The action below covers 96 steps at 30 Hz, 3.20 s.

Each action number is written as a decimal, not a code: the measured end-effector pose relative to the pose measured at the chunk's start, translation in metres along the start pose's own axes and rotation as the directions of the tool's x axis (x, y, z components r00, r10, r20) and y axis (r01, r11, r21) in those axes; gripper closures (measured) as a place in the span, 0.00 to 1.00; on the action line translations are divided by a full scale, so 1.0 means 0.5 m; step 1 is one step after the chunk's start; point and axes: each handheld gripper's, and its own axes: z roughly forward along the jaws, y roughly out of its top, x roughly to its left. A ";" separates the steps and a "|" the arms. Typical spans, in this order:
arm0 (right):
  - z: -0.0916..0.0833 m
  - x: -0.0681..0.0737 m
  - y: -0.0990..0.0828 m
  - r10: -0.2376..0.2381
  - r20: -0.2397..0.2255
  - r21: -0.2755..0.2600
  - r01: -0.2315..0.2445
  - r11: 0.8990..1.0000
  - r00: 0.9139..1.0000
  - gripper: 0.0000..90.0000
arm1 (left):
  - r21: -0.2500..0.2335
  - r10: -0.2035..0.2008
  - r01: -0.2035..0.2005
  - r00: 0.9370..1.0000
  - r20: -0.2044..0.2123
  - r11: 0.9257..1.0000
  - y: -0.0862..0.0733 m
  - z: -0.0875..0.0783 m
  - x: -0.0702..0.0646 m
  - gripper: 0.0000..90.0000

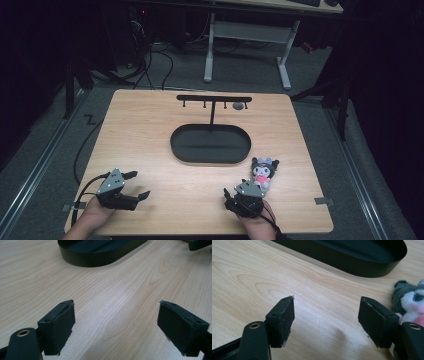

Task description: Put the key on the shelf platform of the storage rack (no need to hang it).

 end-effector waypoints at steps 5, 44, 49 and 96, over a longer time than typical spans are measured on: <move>-0.004 -0.004 0.000 0.016 0.001 0.000 -0.016 1.000 1.000 0.33 | 0.001 -0.013 0.013 1.000 -0.003 1.000 0.001 0.001 0.003 0.17; -0.083 -0.101 -0.038 0.154 0.124 -0.042 -0.150 0.988 0.980 1.00 | 0.026 0.009 -0.009 1.000 -0.002 1.000 0.002 0.005 0.000 0.17; -0.076 -0.113 -0.043 0.177 0.135 -0.035 -0.174 0.984 0.975 0.99 | 0.025 0.007 -0.007 1.000 -0.002 1.000 0.002 0.005 0.000 0.17; -0.054 -0.074 -0.021 0.134 0.009 0.021 -0.135 0.991 0.991 0.73 | 0.002 0.015 -0.015 0.999 -0.045 1.000 0.004 0.000 0.002 0.17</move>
